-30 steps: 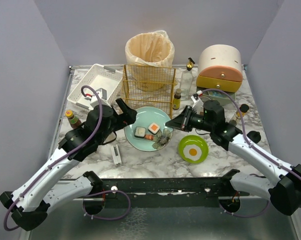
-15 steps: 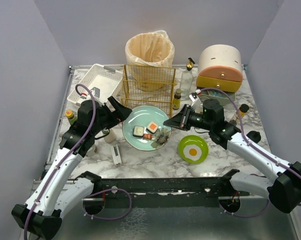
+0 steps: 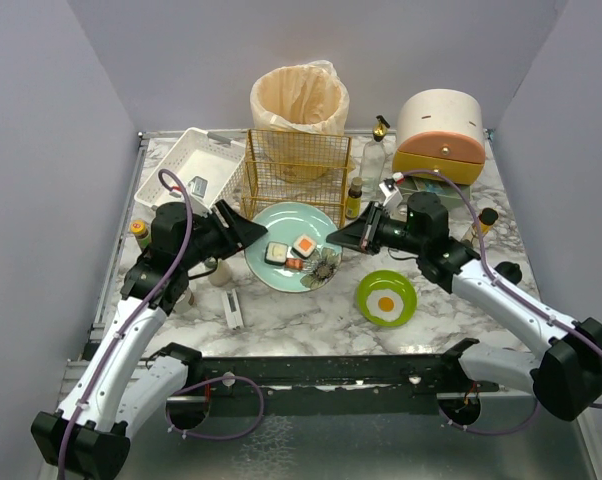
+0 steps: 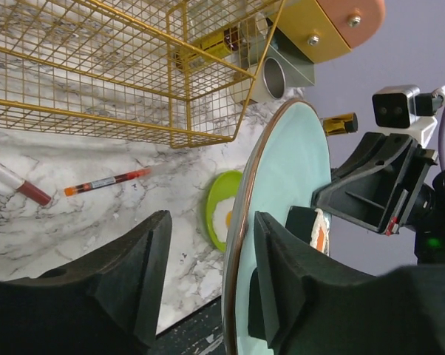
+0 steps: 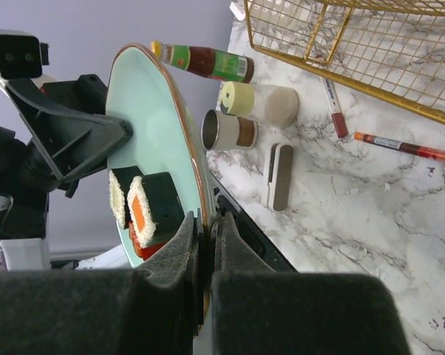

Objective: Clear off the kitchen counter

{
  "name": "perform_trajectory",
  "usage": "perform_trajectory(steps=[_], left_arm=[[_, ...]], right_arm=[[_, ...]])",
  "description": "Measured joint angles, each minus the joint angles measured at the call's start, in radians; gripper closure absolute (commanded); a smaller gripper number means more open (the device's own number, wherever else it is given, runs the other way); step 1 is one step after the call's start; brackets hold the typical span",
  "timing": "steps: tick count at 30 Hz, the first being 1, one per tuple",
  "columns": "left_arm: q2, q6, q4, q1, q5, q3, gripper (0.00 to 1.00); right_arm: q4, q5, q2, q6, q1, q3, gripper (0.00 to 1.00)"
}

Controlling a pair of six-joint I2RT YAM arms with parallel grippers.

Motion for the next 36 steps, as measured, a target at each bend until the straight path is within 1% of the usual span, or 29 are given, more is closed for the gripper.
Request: perform_trajectory(steps=[3,5,10,13,15,17,19,22,24,26,36], left_arm=[[-0.003,-0.001,0.010,0.002,0.018,-0.005,0.50],[-0.003,-0.002,0.020,0.002,0.026,-0.010,0.56],[-0.002,-0.002,0.033,0.003,0.046,-0.016,0.82],[0.001,-0.007,0.045,0.003,0.056,-0.016,0.99],[0.006,-0.023,0.063,0.005,0.066,-0.016,1.00],[0.015,-0.032,0.075,0.006,0.074,-0.016,1.00],[0.022,-0.042,0.093,0.010,0.086,-0.016,1.00],[0.032,-0.043,0.113,0.010,0.096,-0.023,1.00],[0.036,-0.047,0.126,0.010,0.102,-0.035,1.00],[0.038,-0.051,0.141,0.010,0.110,-0.050,1.00],[0.038,-0.068,0.177,0.010,0.129,-0.068,1.00]], right_arm=[[0.016,-0.003,0.014,0.006,-0.003,0.013,1.00],[0.028,-0.006,0.025,0.006,-0.005,0.018,1.00],[0.034,-0.008,0.047,0.005,-0.005,0.027,1.00],[0.029,-0.008,0.058,-0.005,-0.005,0.030,0.99],[0.023,-0.011,0.063,-0.013,-0.010,0.035,0.92],[0.013,-0.011,0.064,-0.026,-0.013,0.046,0.77],[0.008,-0.012,0.064,-0.026,-0.018,0.053,0.64],[0.000,-0.018,0.064,-0.031,-0.017,0.061,0.55],[-0.005,-0.021,0.064,-0.035,-0.017,0.061,0.52],[-0.017,-0.022,0.064,-0.039,-0.017,0.061,0.51],[-0.024,-0.015,0.061,-0.039,-0.017,0.061,0.51]])
